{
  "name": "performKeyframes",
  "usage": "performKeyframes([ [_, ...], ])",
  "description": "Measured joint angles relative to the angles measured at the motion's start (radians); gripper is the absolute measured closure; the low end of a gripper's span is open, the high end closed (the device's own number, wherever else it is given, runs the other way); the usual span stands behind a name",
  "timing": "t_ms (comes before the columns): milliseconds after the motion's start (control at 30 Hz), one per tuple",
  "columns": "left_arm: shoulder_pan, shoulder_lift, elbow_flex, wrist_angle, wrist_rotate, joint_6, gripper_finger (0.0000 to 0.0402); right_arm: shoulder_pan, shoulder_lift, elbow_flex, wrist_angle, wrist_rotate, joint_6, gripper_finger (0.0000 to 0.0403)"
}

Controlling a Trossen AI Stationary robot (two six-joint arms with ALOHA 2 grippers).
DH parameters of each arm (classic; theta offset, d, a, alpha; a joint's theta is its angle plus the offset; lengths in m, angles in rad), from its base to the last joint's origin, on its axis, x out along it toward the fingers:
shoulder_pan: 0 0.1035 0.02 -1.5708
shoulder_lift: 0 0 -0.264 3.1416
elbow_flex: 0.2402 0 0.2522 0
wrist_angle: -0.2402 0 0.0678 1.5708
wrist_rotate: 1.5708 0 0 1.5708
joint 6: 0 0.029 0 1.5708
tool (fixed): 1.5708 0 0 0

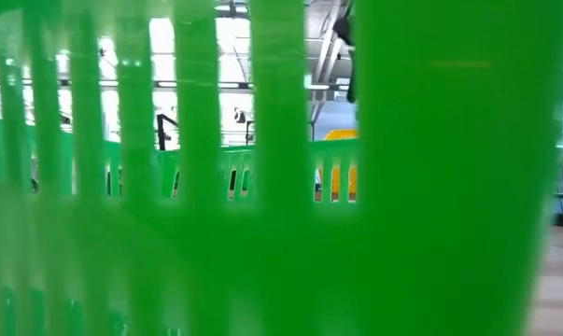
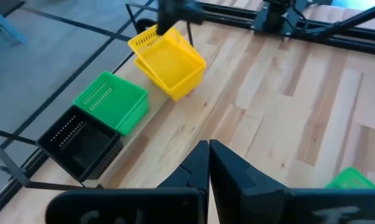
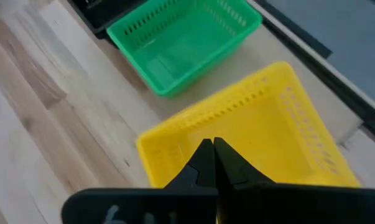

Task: Stack baskets on shelf by color
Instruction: Stack the yellow bin on top of the yellow bin

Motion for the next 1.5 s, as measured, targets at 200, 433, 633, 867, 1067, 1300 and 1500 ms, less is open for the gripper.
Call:
performKeyframes([
  [200, -0.018, 0.000, 0.000, 0.000, 0.000, -0.003, 0.0401, -0.067, 0.090, 0.001, 0.039, -0.028, -0.040, 0.0403],
  [433, -0.018, 0.000, 0.000, 0.000, 0.000, -0.002, 0.0401, -0.114, 0.098, 0.060, 0.036, -0.049, -0.080, 0.0403],
  [633, -0.018, 0.001, 0.000, 0.000, -0.015, 0.000, 0.0401, -0.145, 0.066, 0.107, -0.014, -0.046, -0.098, 0.0403],
  [867, -0.018, 0.001, 0.000, 0.000, -0.016, 0.000, 0.0401, -0.159, 0.099, 0.106, -0.131, -0.042, -0.097, 0.0403],
  [1067, -0.018, 0.001, 0.000, 0.000, -0.018, 0.000, 0.0401, -0.159, 0.156, 0.105, -0.123, -0.042, -0.122, 0.0403],
  [1300, -0.018, 0.001, 0.000, 0.000, -0.018, 0.000, 0.0401, -0.158, 0.194, 0.105, -0.115, -0.042, -0.156, 0.0403],
  [1500, -0.018, 0.001, 0.000, 0.000, -0.029, 0.006, 0.0401, -0.153, 0.136, 0.106, -0.109, -0.041, -0.165, 0.0403],
])
